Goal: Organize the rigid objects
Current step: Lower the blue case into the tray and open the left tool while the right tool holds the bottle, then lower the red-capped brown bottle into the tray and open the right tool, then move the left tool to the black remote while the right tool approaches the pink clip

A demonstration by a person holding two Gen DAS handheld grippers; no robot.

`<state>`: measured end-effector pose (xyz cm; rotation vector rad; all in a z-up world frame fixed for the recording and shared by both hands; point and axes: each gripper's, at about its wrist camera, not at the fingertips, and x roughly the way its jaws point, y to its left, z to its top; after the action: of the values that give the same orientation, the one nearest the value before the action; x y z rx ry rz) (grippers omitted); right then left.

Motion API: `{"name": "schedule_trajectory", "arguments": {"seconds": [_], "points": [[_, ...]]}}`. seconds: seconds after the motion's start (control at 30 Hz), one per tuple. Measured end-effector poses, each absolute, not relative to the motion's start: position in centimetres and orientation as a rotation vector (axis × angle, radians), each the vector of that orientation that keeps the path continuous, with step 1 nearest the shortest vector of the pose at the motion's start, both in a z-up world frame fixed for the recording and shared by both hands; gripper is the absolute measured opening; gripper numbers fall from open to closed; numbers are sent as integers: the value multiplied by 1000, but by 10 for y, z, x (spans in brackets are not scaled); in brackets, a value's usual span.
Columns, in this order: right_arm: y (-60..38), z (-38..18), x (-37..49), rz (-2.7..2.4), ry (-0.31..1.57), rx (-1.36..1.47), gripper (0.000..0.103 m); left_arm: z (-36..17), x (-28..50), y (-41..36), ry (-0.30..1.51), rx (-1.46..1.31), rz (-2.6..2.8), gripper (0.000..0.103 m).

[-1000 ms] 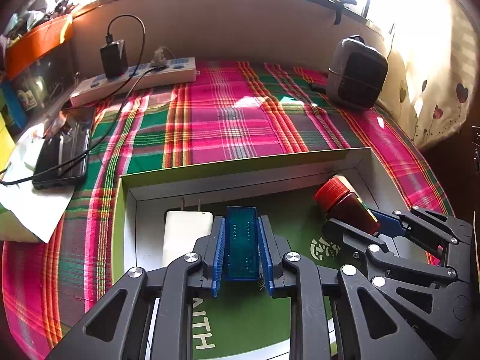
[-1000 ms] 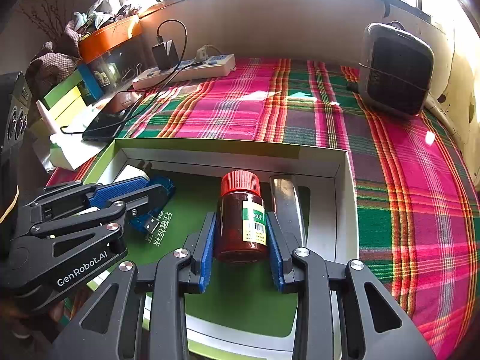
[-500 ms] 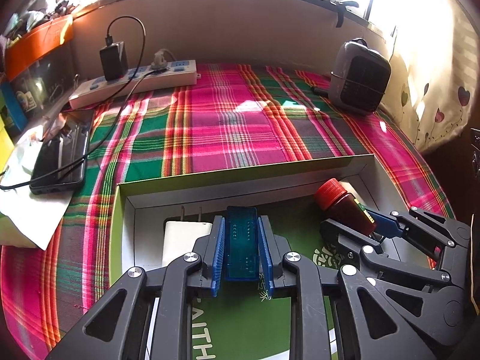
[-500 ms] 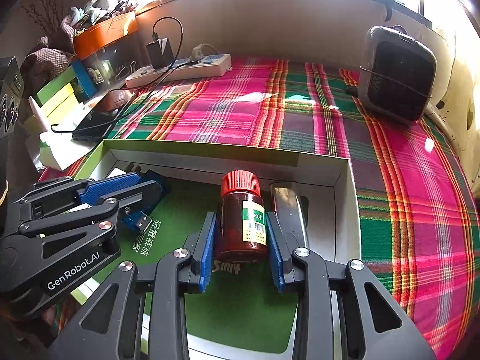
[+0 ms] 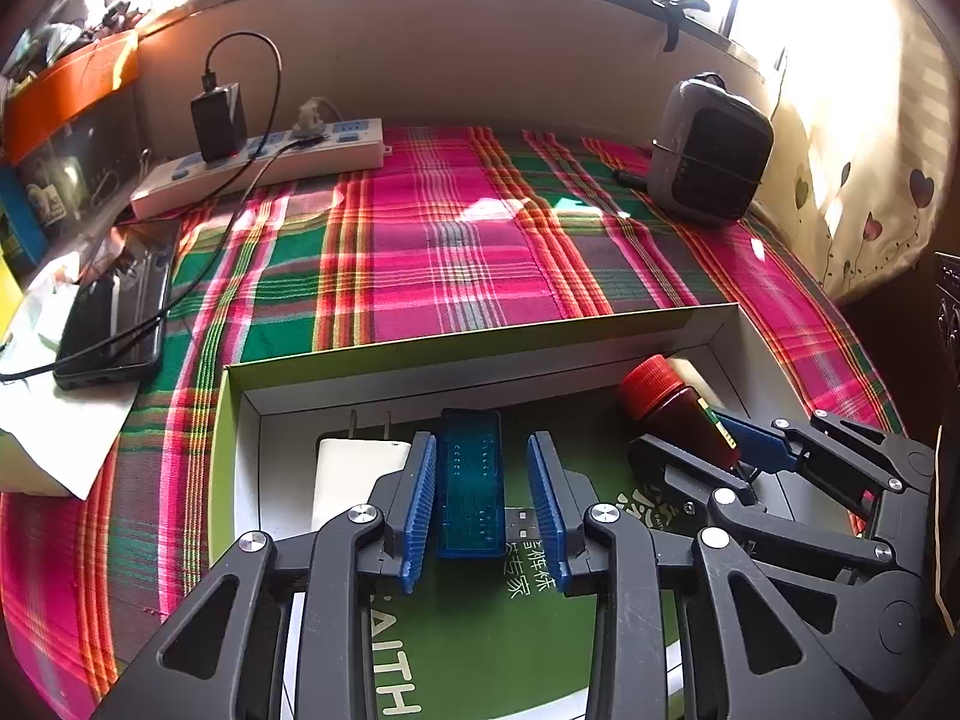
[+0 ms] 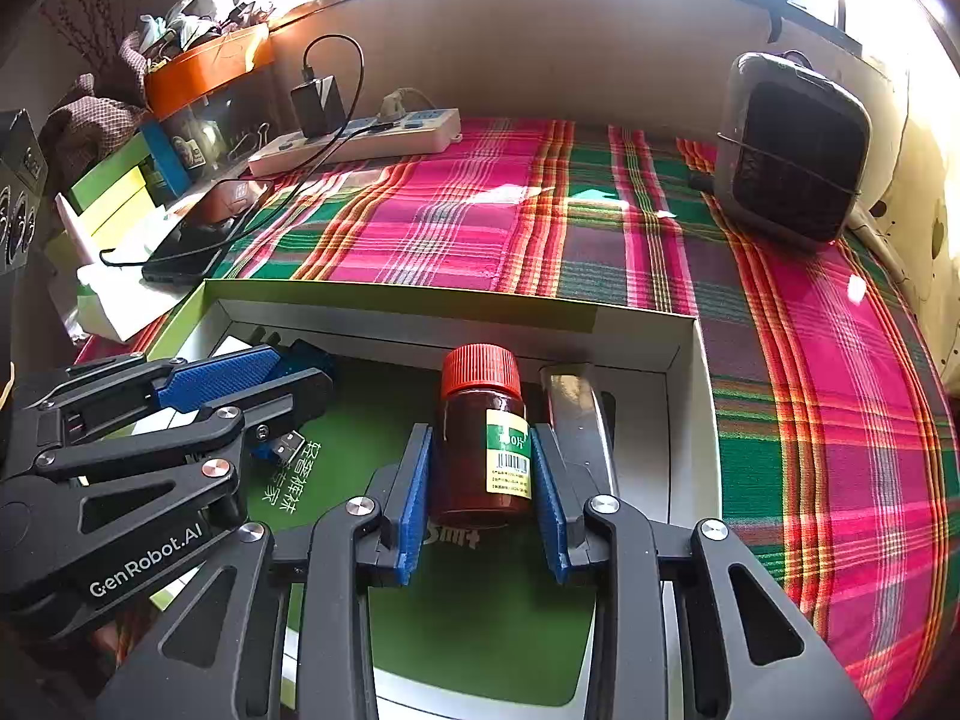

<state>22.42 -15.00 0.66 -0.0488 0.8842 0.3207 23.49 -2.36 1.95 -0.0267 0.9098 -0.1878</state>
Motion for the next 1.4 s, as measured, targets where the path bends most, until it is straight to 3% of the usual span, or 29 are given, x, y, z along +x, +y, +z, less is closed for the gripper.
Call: {"name": "schedule_trajectory", "arguments": {"seconds": [0.27, 0.5, 1.4], "points": [[-152, 10, 220, 321, 876, -37, 36, 24, 229, -19, 912, -46, -179, 37], [-157, 15, 213, 310, 865, -20, 47, 35, 217, -17, 887, -57, -179, 39], [-171, 42, 156, 320, 801, 24, 48, 56, 153, -10, 818, -60, -166, 41]]}}
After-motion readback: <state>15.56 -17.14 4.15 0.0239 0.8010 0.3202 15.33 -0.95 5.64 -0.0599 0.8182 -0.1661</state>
